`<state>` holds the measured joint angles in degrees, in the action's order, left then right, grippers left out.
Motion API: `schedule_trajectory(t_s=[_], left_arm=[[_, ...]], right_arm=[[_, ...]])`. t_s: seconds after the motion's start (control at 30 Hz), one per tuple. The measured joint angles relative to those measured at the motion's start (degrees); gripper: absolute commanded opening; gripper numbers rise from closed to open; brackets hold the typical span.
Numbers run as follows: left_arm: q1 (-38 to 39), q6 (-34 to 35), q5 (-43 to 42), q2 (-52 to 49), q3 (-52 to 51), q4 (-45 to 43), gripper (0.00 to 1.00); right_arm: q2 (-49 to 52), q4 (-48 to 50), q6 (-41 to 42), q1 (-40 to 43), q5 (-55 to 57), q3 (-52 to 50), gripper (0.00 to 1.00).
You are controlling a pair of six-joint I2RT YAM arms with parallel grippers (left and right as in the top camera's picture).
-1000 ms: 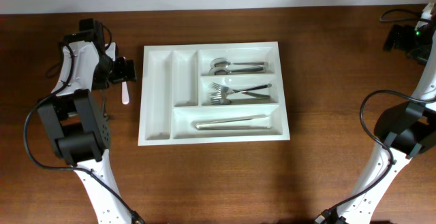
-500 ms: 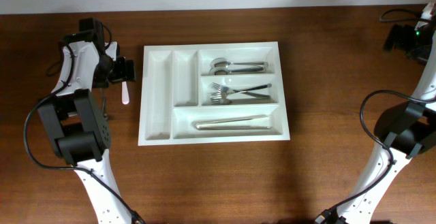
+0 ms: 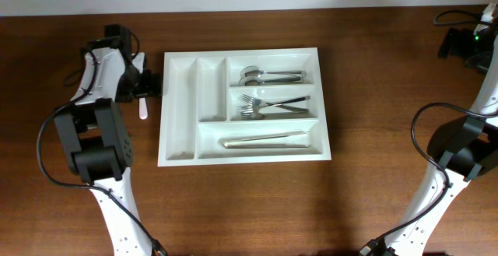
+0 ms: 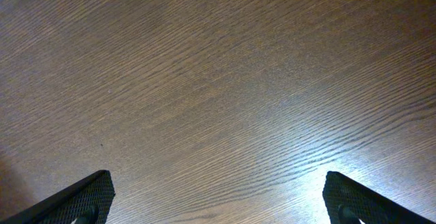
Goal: Pack container
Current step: 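Lower the left gripper onto the knife handle and close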
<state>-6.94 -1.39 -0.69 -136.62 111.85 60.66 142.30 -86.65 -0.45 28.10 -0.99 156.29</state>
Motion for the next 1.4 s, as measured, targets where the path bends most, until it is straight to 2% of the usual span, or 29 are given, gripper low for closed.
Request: schedule_trajectory(t_s=[0.3,0.4,0.63,0.7,0.77,0.97,1.17,1.27,1.4], left_arm=[[0.46,-0.13,0.72,-0.11,0.0,-0.35,0.93],[0.46,-0.26,0.92,-0.13,0.0,-0.46,0.71],[0.55,0.79,1.33,-0.17,0.0,-0.76,0.65],[0.57,0.98,1.29,-0.17,0.0,-0.74,0.51],[0.59,1.01,1.31,-0.17,0.0,-0.79,0.46],[0.83,1.33,1.31,-0.17,0.0,-0.76,0.38],[0.83,1.49,1.31,-0.17,0.0,-0.79,0.37],[0.83,1.55,1.31,-0.17,0.0,-0.85,0.31],[0.83,1.66,1.31,-0.17,0.0,-1.01,0.31]], right_arm=[[0.02,0.0,0.0,0.0,0.0,0.0,0.99],[0.02,0.0,-0.02,0.0,0.0,0.02,0.99],[0.02,0.0,-0.02,0.0,0.0,0.02,0.99],[0.02,0.0,0.0,0.0,0.0,0.02,0.99],[0.02,0.0,0.02,0.0,0.0,0.02,0.99],[0.02,0.0,0.04,0.0,0.0,0.0,0.99],[0.02,0.0,-0.02,0.0,0.0,0.02,0.99],[0.02,0.0,0.0,0.0,0.0,0.0,0.99],[0.02,0.0,0.02,0.0,0.0,0.02,0.99]])
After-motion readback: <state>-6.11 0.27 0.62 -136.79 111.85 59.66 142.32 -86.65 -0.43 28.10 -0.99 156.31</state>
